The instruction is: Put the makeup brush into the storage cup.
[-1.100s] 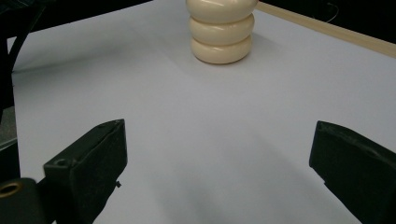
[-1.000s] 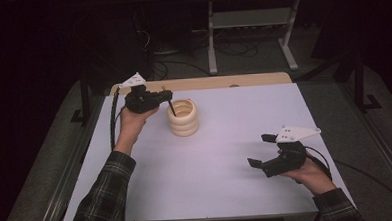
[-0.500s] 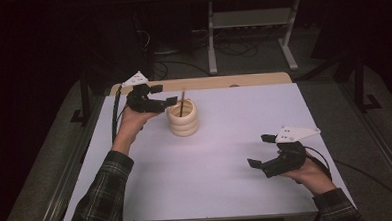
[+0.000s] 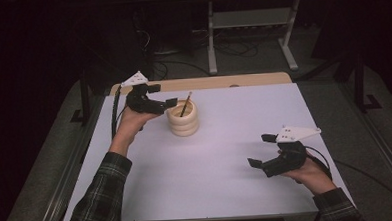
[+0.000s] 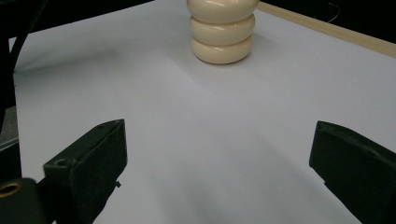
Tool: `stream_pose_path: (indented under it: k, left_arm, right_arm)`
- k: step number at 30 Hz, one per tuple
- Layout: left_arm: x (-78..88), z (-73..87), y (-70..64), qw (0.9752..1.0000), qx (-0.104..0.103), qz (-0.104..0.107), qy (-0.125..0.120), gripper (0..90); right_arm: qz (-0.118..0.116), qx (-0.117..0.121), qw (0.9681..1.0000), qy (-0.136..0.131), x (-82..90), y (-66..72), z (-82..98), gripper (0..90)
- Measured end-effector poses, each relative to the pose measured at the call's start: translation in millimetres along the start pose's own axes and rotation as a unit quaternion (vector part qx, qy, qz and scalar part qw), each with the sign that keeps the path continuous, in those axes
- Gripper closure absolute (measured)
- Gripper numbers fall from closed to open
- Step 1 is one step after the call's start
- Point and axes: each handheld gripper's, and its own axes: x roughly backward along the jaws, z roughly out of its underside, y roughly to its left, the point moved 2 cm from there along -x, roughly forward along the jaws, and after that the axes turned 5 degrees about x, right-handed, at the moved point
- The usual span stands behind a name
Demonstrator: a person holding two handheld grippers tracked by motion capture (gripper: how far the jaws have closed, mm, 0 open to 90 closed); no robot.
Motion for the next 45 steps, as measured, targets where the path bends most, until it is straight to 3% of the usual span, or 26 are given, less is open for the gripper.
stream_pose_path:
  k: [12, 25, 45]
  left_arm:
    - [11.4, 0.1, -11.8, 0.9999, -0.008, 0.000, 0.013, 0.0]
    - [34.8, 7.4, -28.4, 0.9998, -0.007, -0.007, 0.017, 0.0]
    - [71.6, 46.6, -54.7, 0.9997, 0.000, -0.020, 0.010, 0.0]
  right_arm:
    - [0.002, -0.002, 1.0000, 0.000, -0.1, -0.6, 0.0, 3.3]
    - [0.003, -0.004, 1.0000, -0.005, 1.5, -2.1, -0.4, 3.4]
    - [0.006, -0.008, 0.9999, -0.008, 4.1, -3.2, -0.4, 3.3]
